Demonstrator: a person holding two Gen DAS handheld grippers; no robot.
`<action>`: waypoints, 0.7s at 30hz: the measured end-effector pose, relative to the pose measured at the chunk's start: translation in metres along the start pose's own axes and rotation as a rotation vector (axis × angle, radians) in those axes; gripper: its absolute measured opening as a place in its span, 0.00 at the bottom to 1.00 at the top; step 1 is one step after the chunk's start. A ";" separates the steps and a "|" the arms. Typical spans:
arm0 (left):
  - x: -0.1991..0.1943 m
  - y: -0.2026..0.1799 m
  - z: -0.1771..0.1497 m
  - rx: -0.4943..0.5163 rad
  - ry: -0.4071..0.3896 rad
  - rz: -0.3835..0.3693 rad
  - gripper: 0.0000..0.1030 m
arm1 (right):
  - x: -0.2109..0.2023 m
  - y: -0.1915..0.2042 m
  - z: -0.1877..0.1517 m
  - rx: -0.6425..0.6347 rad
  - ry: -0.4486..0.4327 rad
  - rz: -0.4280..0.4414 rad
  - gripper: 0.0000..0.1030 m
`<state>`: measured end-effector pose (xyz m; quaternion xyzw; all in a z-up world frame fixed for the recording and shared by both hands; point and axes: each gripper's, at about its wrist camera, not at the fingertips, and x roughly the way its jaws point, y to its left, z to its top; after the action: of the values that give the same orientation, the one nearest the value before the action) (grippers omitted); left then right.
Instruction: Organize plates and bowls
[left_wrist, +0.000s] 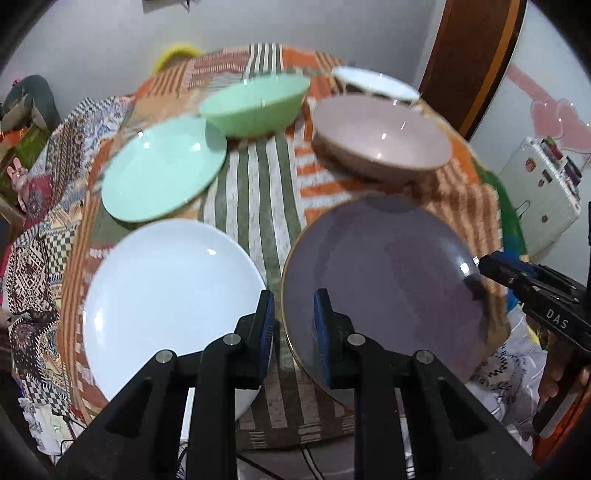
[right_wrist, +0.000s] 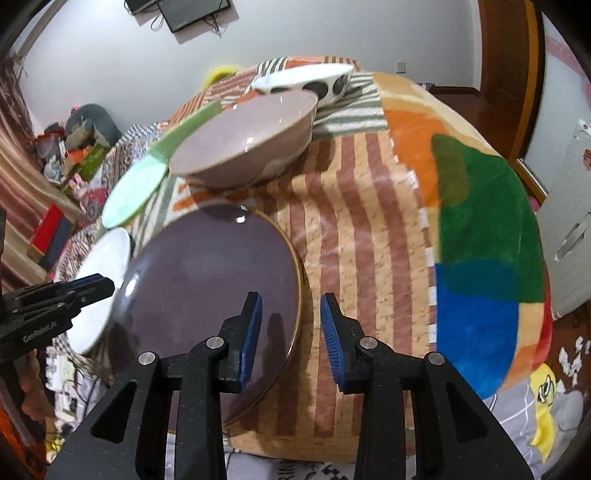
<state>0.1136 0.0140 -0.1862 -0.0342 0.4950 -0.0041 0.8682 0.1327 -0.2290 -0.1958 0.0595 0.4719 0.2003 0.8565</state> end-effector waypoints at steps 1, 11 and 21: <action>-0.006 0.000 0.000 -0.003 -0.016 -0.004 0.21 | -0.004 0.001 0.001 -0.004 -0.010 -0.002 0.29; -0.067 0.014 -0.004 -0.043 -0.183 -0.002 0.50 | -0.040 0.035 0.013 -0.075 -0.119 0.042 0.45; -0.093 0.060 -0.024 -0.131 -0.235 0.038 0.65 | -0.044 0.084 0.025 -0.178 -0.168 0.098 0.56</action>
<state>0.0441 0.0768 -0.1218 -0.0818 0.3899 0.0487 0.9159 0.1086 -0.1672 -0.1233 0.0226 0.3756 0.2771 0.8841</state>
